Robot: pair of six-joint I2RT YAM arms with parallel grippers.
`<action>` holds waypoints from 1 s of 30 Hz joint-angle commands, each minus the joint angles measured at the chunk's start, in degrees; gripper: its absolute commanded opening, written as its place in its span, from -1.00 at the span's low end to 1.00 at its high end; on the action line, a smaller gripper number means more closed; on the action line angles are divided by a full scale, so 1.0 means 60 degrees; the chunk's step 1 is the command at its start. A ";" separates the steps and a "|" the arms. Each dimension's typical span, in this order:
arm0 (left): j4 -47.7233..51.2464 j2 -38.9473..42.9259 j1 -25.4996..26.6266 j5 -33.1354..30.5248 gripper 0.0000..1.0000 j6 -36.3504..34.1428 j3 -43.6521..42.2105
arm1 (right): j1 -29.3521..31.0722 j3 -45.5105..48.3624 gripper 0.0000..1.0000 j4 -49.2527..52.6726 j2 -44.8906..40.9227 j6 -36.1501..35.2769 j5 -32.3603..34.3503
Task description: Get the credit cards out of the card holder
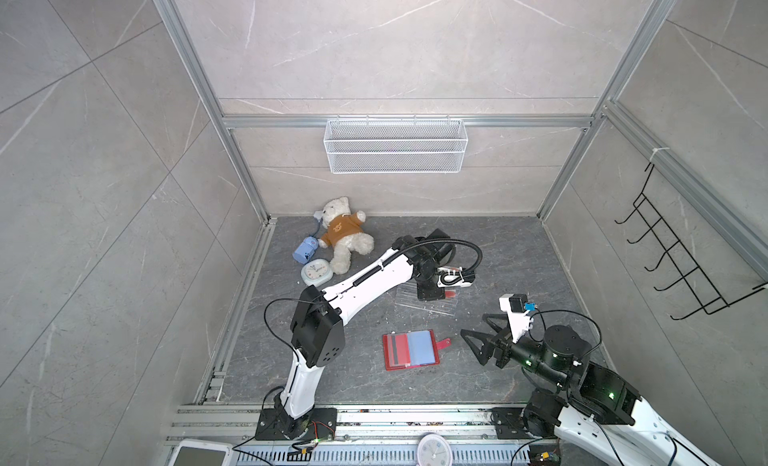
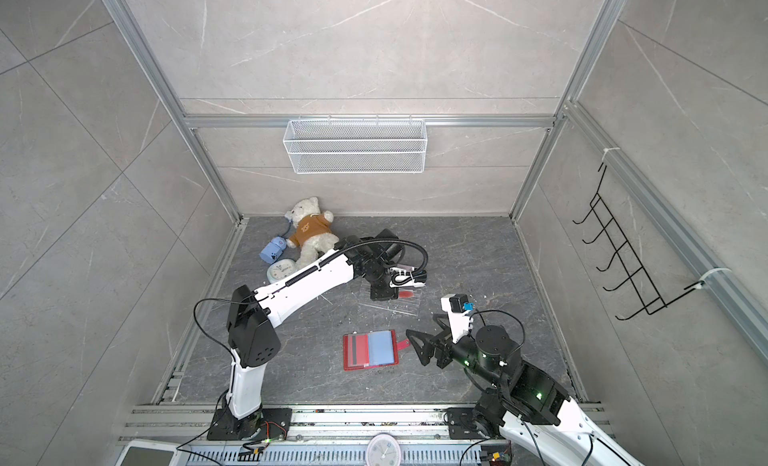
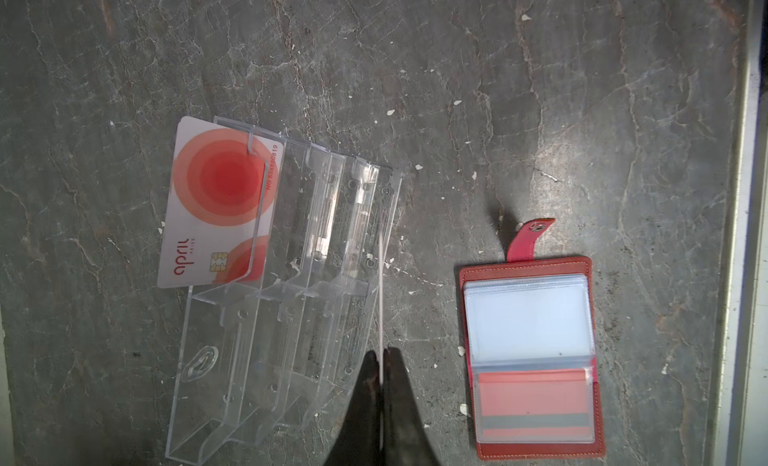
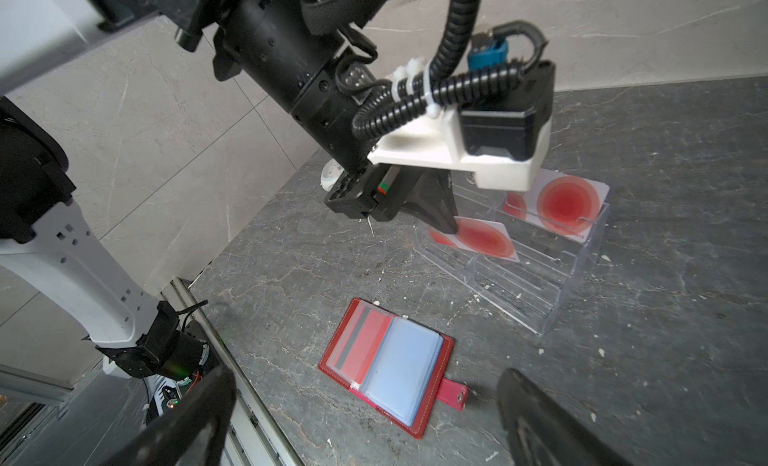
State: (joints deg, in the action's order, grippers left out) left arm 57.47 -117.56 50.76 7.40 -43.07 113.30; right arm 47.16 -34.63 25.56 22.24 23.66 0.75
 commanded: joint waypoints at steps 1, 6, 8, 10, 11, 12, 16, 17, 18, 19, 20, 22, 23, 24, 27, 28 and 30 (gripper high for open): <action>0.0125 -0.0232 -0.0092 -0.0209 -1.00 -0.0543 0.0607 | -0.0022 -0.0245 0.99 0.0232 -0.0086 -0.0292 0.0298; -0.0482 -0.0533 -0.0111 -0.0807 -1.00 -0.0702 0.0934 | -0.0014 -0.0393 0.99 0.0493 -0.0152 -0.0471 0.0329; -0.0766 -0.0611 -0.0122 -0.1009 -1.00 -0.0795 0.0966 | -0.0022 -0.0395 0.99 0.0529 -0.0235 -0.0512 0.0357; -0.0946 -0.0734 -0.0111 -0.1204 -1.00 -0.0957 0.1061 | -0.0022 -0.0424 0.99 0.0583 -0.0287 -0.0516 0.0478; -0.0973 -0.0809 -0.0115 -0.1225 -1.00 -0.1013 0.1144 | -0.0020 -0.0458 0.99 0.0645 -0.0279 -0.0516 0.0574; -0.0980 -0.0879 -0.0112 -0.1240 -1.00 -0.1060 0.1254 | -0.0015 -0.0481 1.00 0.0736 -0.0261 -0.0516 0.0684; -0.1095 -0.1201 -0.0109 -0.1433 -1.00 -0.1325 0.1677 | -0.0022 -0.0472 1.00 0.0823 -0.0292 -0.0523 0.0841; -0.1118 -0.1285 -0.0110 -0.1488 -1.00 -0.1367 0.1790 | -0.0022 -0.0476 1.00 0.0815 -0.0312 -0.0517 0.0866; -0.1173 -0.1373 -0.0111 -0.1587 -1.00 -0.1402 0.1911 | -0.0011 -0.0445 1.00 0.0797 -0.0319 -0.0516 0.0898; -0.1213 -0.1450 -0.0111 -0.1651 -1.00 -0.1460 0.2010 | -0.0022 -0.0439 0.99 0.0793 -0.0315 -0.0523 0.0914; -0.1244 -0.1487 -0.0102 -0.1636 -1.00 -0.1520 0.2053 | -0.0022 -0.0424 1.00 0.0793 -0.0318 -0.0530 0.0916; -0.1379 -0.1502 -0.0109 -0.1524 -1.00 -0.1657 0.2050 | -0.0017 -0.0425 1.00 0.0793 -0.0294 -0.0538 0.0943; -0.1452 -0.1512 -0.0111 -0.1509 -1.00 -0.1721 0.2050 | -0.0022 -0.0436 1.00 0.0808 -0.0295 -0.0545 0.0956; -0.1499 -0.1529 -0.0103 -0.1521 -1.00 -0.1782 0.2046 | -0.0022 -0.0439 1.00 0.0808 -0.0299 -0.0559 0.0958; -0.1595 -0.1642 -0.0111 -0.1703 -1.00 -0.1938 0.2121 | -0.0022 -0.0425 1.00 0.0808 -0.0294 -0.0584 0.0973; -0.1595 -0.1700 -0.0111 -0.1776 -1.00 -0.1990 0.2163 | -0.0022 -0.0424 1.00 0.0808 -0.0294 -0.0589 0.0959; -0.1592 -0.1797 -0.0109 -0.1890 -1.00 -0.2086 0.2222 | -0.0021 -0.0424 1.00 0.0822 -0.0297 -0.0604 0.0966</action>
State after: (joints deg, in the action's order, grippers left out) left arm 49.23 -127.17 50.22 -2.46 -53.28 124.09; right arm 47.16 -36.01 29.45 21.10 21.12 5.67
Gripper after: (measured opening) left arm 0.045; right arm 0.997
